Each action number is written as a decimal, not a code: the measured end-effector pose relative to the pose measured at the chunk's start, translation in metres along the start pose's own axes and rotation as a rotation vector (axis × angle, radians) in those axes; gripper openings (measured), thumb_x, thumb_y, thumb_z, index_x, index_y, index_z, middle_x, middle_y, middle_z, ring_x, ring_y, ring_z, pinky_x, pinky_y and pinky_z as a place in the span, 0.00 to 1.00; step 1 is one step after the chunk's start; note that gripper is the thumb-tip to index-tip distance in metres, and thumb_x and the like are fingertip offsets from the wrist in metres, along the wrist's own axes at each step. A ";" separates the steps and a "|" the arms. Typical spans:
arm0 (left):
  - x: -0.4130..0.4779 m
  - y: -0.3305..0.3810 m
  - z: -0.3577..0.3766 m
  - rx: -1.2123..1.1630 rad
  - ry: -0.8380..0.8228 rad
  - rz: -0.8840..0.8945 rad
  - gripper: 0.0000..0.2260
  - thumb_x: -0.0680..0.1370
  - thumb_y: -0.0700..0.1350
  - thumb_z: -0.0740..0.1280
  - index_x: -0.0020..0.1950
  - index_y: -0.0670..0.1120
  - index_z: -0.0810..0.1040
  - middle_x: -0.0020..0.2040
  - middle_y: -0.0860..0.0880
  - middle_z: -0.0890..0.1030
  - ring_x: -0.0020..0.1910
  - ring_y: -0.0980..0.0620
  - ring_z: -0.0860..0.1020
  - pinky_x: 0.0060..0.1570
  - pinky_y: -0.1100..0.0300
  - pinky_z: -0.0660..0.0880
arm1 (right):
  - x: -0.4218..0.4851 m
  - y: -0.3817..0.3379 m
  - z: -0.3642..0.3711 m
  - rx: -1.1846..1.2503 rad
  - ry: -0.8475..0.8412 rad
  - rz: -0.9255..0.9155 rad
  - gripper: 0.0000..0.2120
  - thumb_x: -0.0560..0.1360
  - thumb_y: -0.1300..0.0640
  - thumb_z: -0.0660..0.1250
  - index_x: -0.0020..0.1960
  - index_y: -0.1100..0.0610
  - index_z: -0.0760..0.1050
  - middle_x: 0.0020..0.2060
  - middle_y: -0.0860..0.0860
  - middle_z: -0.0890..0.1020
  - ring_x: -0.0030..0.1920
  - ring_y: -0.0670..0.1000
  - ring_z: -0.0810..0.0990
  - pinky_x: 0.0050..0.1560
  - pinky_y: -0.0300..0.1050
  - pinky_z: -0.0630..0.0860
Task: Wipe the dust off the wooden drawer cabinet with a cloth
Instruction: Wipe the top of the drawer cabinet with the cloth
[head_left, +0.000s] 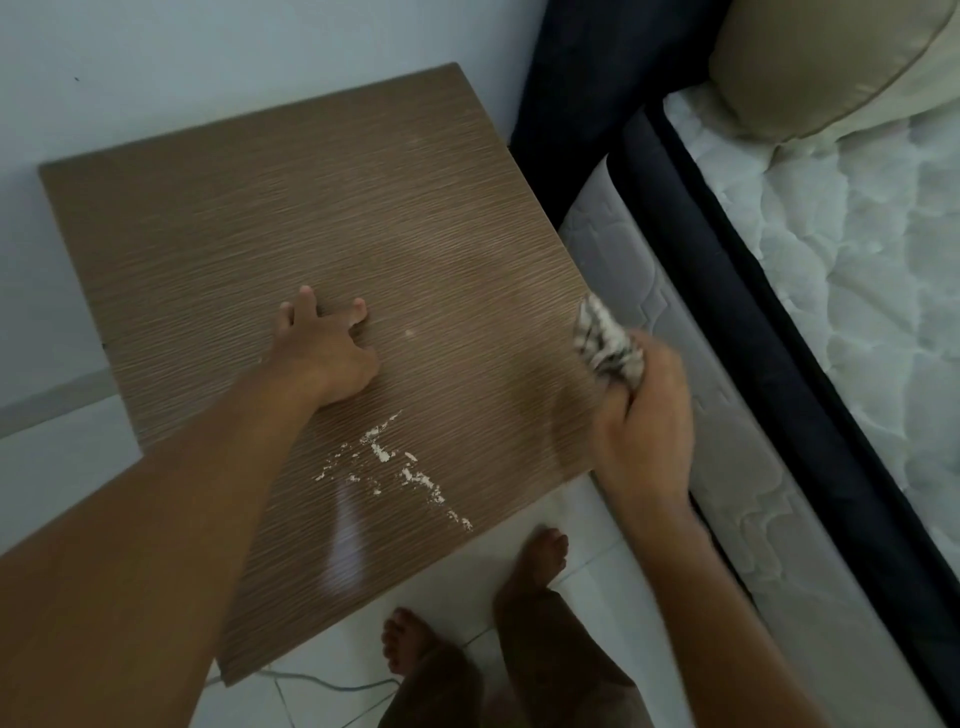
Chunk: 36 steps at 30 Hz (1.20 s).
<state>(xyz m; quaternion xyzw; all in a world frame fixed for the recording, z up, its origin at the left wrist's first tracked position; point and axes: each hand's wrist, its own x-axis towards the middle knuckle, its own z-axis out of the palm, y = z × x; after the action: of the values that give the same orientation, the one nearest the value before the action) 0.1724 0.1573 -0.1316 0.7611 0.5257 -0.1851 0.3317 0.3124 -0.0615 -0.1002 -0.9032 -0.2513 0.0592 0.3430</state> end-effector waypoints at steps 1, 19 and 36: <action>0.000 0.000 0.000 -0.005 0.002 -0.002 0.28 0.80 0.52 0.62 0.78 0.59 0.55 0.80 0.48 0.40 0.78 0.44 0.39 0.75 0.43 0.47 | 0.023 0.008 -0.001 -0.032 0.024 -0.037 0.14 0.77 0.64 0.59 0.60 0.54 0.72 0.52 0.46 0.74 0.53 0.46 0.74 0.53 0.47 0.73; 0.005 -0.002 0.003 -0.009 0.014 -0.009 0.27 0.80 0.52 0.61 0.77 0.60 0.57 0.80 0.47 0.41 0.78 0.44 0.39 0.75 0.42 0.48 | 0.087 0.083 0.020 -0.258 -0.467 -0.328 0.27 0.69 0.75 0.59 0.64 0.56 0.77 0.66 0.54 0.76 0.70 0.53 0.69 0.73 0.53 0.62; 0.004 -0.001 0.001 0.004 -0.016 0.001 0.29 0.79 0.51 0.61 0.78 0.59 0.54 0.80 0.48 0.40 0.78 0.45 0.38 0.74 0.40 0.48 | -0.041 0.045 0.011 -0.360 -0.364 0.020 0.24 0.77 0.66 0.58 0.71 0.53 0.69 0.73 0.51 0.69 0.74 0.49 0.62 0.74 0.53 0.61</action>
<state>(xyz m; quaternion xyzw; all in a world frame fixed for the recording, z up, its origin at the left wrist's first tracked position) 0.1727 0.1597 -0.1351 0.7607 0.5221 -0.1920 0.3345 0.2927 -0.1040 -0.1405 -0.9266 -0.3065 0.1783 0.1253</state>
